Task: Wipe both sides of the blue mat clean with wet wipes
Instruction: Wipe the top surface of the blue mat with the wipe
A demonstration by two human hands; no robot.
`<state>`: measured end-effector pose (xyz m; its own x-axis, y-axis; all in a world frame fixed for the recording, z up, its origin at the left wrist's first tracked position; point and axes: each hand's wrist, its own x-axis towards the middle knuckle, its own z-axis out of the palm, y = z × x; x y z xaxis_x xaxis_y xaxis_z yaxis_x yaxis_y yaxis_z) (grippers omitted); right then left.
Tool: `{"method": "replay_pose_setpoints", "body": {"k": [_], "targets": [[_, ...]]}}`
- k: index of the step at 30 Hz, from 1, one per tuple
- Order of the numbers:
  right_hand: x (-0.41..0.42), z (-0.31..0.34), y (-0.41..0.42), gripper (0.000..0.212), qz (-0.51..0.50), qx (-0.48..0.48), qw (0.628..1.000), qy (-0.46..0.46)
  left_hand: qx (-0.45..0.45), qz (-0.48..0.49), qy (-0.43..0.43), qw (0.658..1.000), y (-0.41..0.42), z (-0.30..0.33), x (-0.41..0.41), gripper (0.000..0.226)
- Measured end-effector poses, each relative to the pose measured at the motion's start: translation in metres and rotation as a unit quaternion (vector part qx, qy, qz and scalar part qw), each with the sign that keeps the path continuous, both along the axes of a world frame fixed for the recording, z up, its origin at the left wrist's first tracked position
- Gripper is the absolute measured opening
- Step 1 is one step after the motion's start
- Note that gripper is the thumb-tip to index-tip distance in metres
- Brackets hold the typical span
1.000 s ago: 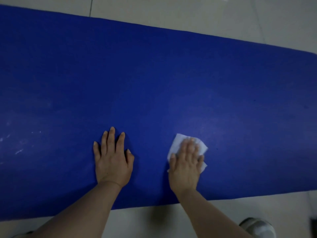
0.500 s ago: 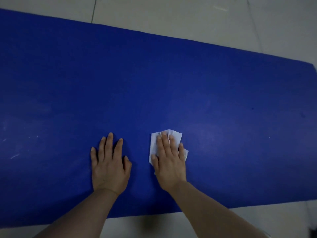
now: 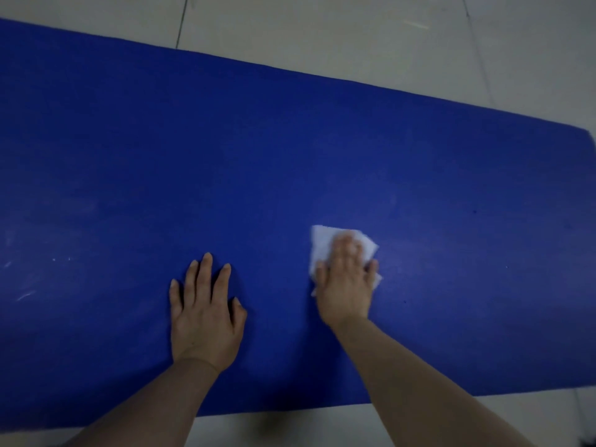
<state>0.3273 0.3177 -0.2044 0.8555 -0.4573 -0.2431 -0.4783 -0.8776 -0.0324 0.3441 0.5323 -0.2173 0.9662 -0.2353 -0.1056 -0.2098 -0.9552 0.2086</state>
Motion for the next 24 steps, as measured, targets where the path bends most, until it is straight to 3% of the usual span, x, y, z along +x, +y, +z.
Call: {"method": "replay_pose_setpoints", "body": {"k": [2,3,8,9,12,14,16,18,19,22,24], "targets": [[-0.001,0.006,-0.017,0.061,-0.125,0.037,0.991,0.025,-0.002,-0.001,-0.002,1.0,0.0,0.0,0.0,0.06],[-0.001,0.009,-0.012,0.061,-0.133,0.036,0.99,0.028,-0.003,-0.002,-0.002,1.0,0.0,-0.001,0.001,0.06],[-0.015,0.003,0.038,0.065,0.14,0.051,0.989,0.0,-0.01,0.002,-0.006,1.0,-0.001,0.002,0.0,0.06],[-0.01,0.003,0.025,0.067,0.112,0.05,0.992,0.002,-0.014,0.002,-0.008,1.0,-0.001,0.002,0.0,0.06],[0.004,0.002,-0.016,0.059,-0.109,0.014,0.994,0.012,-0.017,0.002,-0.008,1.0,0.0,0.002,0.0,0.06],[0.016,0.006,-0.013,0.061,-0.148,0.017,0.989,0.014,-0.016,0.0,-0.003,1.0,0.001,0.001,0.001,0.06],[0.023,0.005,0.022,0.061,-0.008,0.021,1.0,-0.007,-0.019,-0.003,0.001,1.0,0.001,0.001,-0.001,0.059],[0.021,0.0,0.054,0.061,0.163,0.046,0.985,-0.015,-0.023,-0.005,-0.008,1.0,0.002,0.002,-0.001,0.057],[0.022,0.0,0.055,0.062,0.193,0.042,0.98,-0.016,-0.035,-0.003,-0.017,0.999,0.001,0.004,0.001,0.052],[0.031,-0.004,0.016,0.071,0.072,-0.001,0.997,-0.006,-0.103,0.013,-0.054,0.993,-0.01,0.007,0.026,0.028],[0.03,-0.005,-0.003,0.077,-0.026,0.019,0.999,-0.002,-0.135,-0.008,-0.069,0.988,-0.022,0.009,0.051,0.032]]}}
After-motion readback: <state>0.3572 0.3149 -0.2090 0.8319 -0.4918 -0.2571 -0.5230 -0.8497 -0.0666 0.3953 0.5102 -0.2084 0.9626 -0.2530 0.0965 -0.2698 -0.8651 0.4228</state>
